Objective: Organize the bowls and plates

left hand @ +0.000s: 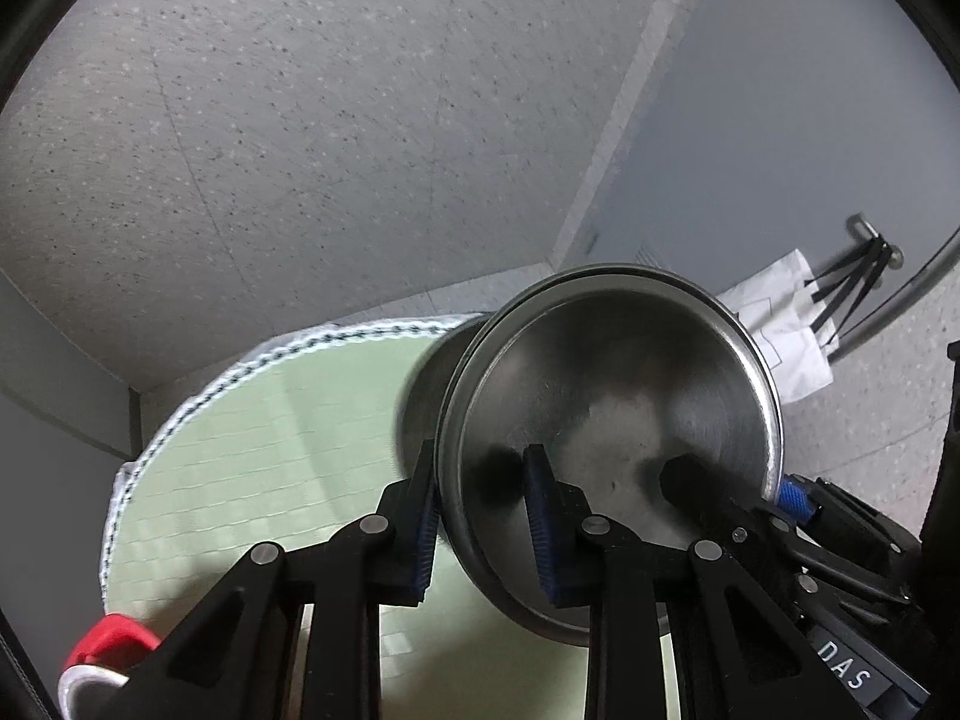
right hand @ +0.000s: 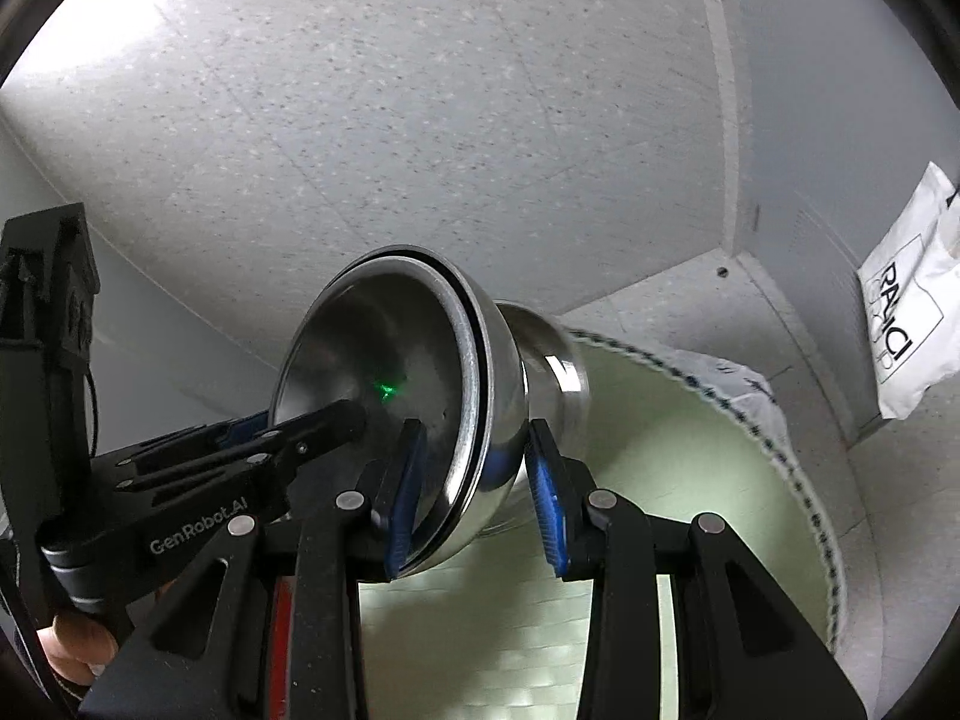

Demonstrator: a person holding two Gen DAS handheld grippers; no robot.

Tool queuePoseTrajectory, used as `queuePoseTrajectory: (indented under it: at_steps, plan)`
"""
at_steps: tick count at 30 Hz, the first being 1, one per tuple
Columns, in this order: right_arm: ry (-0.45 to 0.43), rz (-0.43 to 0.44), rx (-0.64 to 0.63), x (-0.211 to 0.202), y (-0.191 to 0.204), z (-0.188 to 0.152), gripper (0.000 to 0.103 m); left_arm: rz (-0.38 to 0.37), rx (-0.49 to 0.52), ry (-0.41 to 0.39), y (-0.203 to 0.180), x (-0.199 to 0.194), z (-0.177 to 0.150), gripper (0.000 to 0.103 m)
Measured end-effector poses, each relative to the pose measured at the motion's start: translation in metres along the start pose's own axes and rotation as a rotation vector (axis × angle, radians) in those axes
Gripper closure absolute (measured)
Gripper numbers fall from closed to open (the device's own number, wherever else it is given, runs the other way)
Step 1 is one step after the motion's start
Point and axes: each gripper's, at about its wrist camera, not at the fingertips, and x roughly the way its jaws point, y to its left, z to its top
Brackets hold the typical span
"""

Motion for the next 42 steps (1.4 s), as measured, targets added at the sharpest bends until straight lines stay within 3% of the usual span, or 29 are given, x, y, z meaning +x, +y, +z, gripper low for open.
queuePoseTrajectory:
  at_steps: [7, 13, 17, 26, 29, 33, 42]
  plan:
    - [0.054, -0.039, 0.001, 0.026, -0.025, 0.003, 0.069, 0.02, 0.0, 0.04, -0.001, 0.053, 0.022, 0.08]
    - [0.05, -0.084, -0.041, 0.037, -0.021, 0.005, 0.069, 0.034, -0.019, 0.067, 0.006, 0.084, 0.032, 0.081]
    - [0.045, -0.16, -0.1, 0.042, -0.011, 0.004, 0.069, 0.042, -0.028, 0.064, 0.008, 0.093, 0.033, 0.081]
    - [0.027, -0.175, -0.133, 0.042, -0.004, 0.0, 0.066, 0.037, -0.023, 0.038, 0.007, 0.086, 0.015, 0.077]
    - [0.032, -0.162, -0.115, 0.04, -0.005, -0.001, 0.06, 0.038, -0.009, 0.015, 0.007, 0.074, 0.006, 0.072]
    - [0.016, -0.158, -0.093, 0.03, -0.007, -0.001, 0.057, 0.05, -0.004, -0.023, 0.008, 0.059, -0.002, 0.054]
    - [-0.04, -0.118, -0.043, -0.006, -0.01, 0.001, 0.031, 0.002, -0.035, -0.082, 0.023, 0.021, -0.015, 0.019]
